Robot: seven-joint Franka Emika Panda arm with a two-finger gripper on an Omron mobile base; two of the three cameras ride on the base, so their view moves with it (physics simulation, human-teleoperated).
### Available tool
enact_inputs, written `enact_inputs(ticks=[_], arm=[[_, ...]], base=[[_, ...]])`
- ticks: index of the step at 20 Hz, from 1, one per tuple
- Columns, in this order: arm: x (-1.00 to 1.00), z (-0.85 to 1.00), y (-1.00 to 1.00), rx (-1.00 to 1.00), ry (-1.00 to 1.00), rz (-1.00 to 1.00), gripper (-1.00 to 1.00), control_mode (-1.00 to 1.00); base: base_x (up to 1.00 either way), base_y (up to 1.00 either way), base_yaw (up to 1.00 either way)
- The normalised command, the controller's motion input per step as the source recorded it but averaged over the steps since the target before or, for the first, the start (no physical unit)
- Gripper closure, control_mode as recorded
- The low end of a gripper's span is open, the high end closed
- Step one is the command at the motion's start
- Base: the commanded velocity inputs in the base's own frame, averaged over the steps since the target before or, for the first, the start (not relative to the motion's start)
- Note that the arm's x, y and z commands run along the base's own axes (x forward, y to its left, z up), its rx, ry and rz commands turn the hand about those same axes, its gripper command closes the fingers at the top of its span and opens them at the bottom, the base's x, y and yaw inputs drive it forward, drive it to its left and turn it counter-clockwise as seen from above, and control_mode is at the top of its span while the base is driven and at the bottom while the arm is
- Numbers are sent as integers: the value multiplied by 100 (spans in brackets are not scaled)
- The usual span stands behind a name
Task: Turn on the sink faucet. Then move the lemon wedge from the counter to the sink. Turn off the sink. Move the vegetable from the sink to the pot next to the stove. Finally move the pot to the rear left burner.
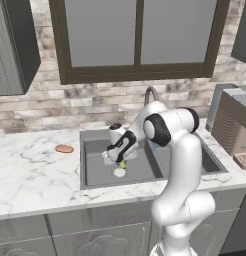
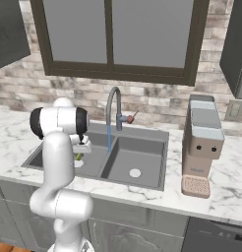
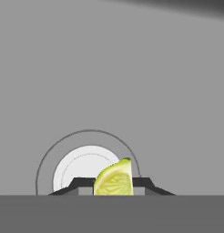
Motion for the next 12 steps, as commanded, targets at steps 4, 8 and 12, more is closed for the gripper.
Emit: enact_inputs(ticks=[4, 8, 12], arm=[[12, -22, 0, 0, 5, 0, 100, -100], [0, -22, 0, 0, 3, 0, 100, -100], [0, -21, 0, 0, 0, 0, -100, -100]], base=[[0, 0, 0], [0, 0, 0], [0, 0, 0]])
